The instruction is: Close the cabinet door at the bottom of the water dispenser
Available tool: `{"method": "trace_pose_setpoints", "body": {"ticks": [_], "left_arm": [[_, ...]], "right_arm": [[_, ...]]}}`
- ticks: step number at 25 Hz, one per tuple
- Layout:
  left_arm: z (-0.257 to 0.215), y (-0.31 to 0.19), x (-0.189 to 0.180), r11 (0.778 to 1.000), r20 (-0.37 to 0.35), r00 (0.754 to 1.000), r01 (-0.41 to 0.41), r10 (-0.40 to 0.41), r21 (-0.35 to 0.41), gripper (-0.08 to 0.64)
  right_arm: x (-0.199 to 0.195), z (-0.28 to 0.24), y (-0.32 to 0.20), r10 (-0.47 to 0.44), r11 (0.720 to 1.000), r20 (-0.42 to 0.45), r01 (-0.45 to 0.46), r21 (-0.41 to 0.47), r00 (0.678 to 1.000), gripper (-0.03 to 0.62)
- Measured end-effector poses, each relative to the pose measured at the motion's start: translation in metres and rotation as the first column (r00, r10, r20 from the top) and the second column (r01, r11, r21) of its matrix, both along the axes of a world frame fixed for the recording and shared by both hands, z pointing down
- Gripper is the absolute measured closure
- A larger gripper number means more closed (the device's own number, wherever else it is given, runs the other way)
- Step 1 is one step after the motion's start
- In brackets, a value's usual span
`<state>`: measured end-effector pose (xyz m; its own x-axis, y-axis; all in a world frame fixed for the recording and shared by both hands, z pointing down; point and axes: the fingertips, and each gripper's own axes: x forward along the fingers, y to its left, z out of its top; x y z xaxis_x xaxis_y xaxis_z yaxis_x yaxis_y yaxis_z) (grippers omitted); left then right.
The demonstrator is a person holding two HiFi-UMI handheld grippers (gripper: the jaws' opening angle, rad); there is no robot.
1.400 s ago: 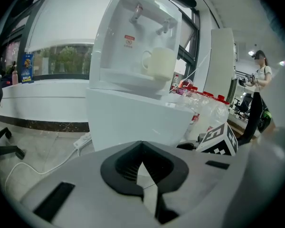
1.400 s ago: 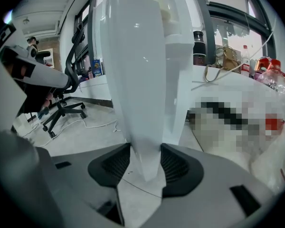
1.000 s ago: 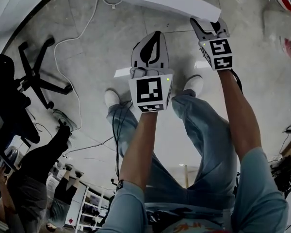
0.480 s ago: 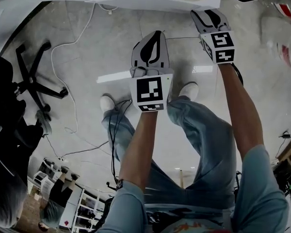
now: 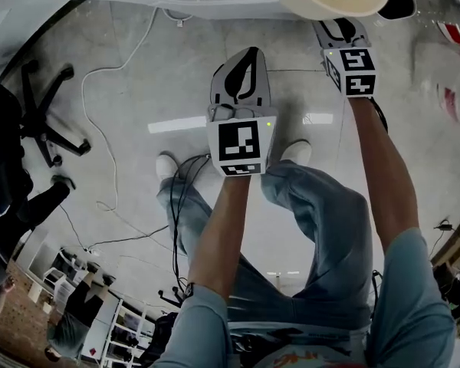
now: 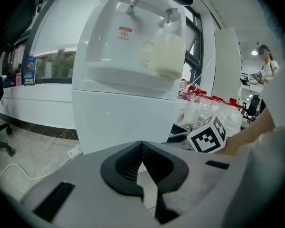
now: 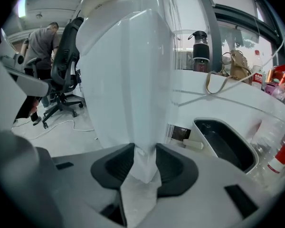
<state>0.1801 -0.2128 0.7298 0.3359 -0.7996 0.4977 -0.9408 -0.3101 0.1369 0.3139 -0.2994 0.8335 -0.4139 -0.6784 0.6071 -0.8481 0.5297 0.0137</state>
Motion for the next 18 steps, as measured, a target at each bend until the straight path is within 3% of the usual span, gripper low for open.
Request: {"method": "trace_pose_setpoints", "body": {"ticks": [13, 18], "left_arm": [[-0.017, 0.000, -0.009, 0.999, 0.018, 0.999, 0.047, -0.047, -0.017, 0.549], [-0.048, 0.009, -0.006, 0.998, 0.005, 0.998, 0.064, -0.064, -0.024, 0.549]], "right_arm": [[0.001, -0.002, -0.018, 0.005, 0.998, -0.057, -0.008, -0.055, 0.998, 0.449], [-0.003, -0.022, 0.010, -0.019, 0.995, -0.044, 0.014, -0.102, 0.999, 0.449]]}}
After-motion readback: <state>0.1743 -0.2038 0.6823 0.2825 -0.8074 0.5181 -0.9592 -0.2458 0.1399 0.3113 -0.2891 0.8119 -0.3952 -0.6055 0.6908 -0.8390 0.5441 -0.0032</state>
